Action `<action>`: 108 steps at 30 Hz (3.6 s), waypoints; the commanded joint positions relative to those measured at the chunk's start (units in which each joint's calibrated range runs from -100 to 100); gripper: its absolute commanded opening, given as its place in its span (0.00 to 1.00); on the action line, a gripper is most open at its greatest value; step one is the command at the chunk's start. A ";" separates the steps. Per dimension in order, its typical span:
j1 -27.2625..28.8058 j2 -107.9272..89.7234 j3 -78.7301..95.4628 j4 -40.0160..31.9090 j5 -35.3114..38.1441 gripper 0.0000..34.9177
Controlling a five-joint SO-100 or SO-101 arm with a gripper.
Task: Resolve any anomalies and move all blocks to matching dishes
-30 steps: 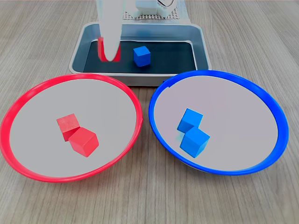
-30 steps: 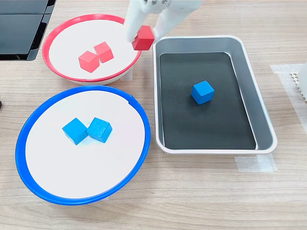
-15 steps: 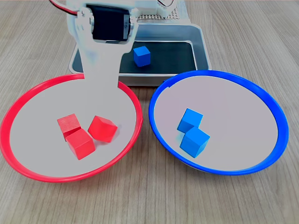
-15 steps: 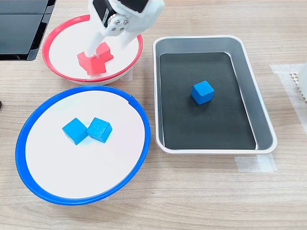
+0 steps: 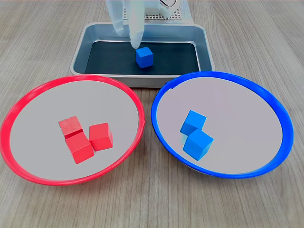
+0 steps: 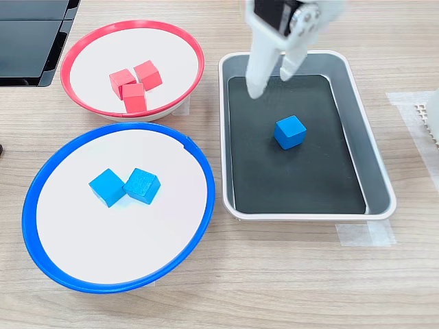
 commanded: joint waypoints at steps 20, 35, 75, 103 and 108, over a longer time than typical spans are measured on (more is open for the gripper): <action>-6.48 -5.68 21.99 -15.44 -3.76 0.45; -12.51 -4.14 6.61 -13.71 -5.76 0.01; -9.31 -67.60 69.78 -66.62 -22.61 0.00; -8.55 -86.27 69.78 -24.52 -29.89 0.01; -8.55 -86.27 69.78 -24.44 -29.89 0.01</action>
